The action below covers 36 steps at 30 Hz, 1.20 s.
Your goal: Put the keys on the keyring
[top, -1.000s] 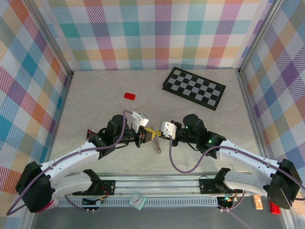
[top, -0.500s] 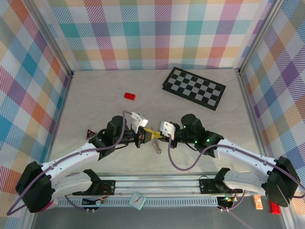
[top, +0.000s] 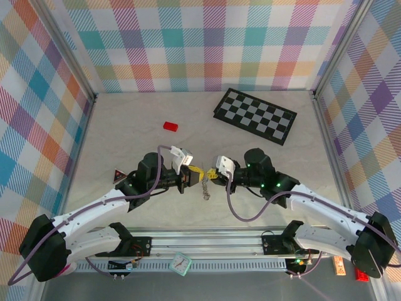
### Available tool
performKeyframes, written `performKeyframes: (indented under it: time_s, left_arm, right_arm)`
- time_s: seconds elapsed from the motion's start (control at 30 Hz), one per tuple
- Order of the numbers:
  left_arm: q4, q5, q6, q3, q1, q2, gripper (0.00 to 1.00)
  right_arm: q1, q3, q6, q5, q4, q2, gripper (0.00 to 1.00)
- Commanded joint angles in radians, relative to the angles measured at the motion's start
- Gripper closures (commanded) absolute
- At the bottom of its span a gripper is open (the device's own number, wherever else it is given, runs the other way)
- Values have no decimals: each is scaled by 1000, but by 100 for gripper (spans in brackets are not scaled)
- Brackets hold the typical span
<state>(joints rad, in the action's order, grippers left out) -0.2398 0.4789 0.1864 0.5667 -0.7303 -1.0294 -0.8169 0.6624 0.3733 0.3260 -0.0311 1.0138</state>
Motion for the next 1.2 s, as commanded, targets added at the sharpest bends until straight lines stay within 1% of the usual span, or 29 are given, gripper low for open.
performKeyframes:
  time_s: [0.0,0.13,0.33,0.57,0.93,1.17]
  left_arm:
    - [-69,18,-30,-10,5,20,100]
    - [-72,6,-39,-18,5,27,100]
    - [-59,10,-34,-6,5,13,100]
    - [-58,4,-36,4,6,4,100]
    - [-66,-6,-31,5,5,-1,100]
    - [-72,-15,-25,6,5,-5,100]
  right_arm:
    - [5,-31,-16,-47,-44,-23,100]
    - [6,-49,-16,-112,-79,-31,100]
    - [4,-56,-30,-128,-137,-20,100]
    - [4,-46,-66,-76,-170,1,100]
    - [5,-50,-79,-36,-168,11,100]
    - [4,-51,-73,-42,-158,14,100]
